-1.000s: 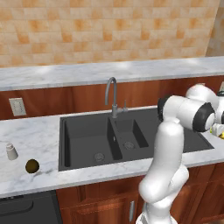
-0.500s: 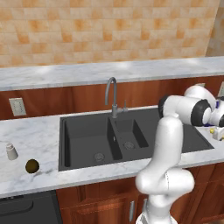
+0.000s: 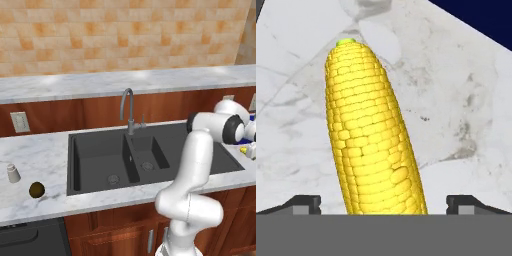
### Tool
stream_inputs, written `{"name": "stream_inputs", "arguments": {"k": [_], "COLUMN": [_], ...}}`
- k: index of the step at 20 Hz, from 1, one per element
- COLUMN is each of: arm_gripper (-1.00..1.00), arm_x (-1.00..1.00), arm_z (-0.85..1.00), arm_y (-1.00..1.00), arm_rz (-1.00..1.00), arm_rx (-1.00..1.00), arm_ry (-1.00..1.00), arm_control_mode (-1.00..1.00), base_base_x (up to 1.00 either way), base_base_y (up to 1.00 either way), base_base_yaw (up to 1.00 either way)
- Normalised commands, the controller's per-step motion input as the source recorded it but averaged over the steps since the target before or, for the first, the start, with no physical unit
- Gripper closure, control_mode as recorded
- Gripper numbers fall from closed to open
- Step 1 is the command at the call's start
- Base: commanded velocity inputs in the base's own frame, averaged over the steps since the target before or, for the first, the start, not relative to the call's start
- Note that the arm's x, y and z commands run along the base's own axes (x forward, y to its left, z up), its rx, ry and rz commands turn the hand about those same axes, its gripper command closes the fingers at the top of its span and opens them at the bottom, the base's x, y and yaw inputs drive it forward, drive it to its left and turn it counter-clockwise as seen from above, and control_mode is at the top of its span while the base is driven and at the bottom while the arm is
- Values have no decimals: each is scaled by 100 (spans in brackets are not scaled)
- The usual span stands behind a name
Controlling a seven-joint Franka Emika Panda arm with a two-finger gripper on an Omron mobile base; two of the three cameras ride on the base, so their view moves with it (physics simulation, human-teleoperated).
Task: Pick up all produce items and place them in the sink. Turn on the sink faucet to wash them. Then turn the sink off and put them in the tray.
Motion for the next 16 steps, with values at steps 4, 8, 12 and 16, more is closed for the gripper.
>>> {"name": "stream_inputs", "arguments": {"k": [4,8,12,16], "arm_gripper": [100,100,100,100], "arm_x": [8,-19,-81,-95], "arm_z": [-45,-24,57,87], "arm_y": [-2,11,84,100], "arm_rz": [0,0,11,20], "arm_rx": [0,0,0,0], "arm_ry": [8,5,-2,-4], "arm_control_mode": [-100,-100,-100,-100], "base_base_x": [0,0,0,0], "base_base_y": [0,0,0,0], "base_base_yaw": [0,0,0,0]}}
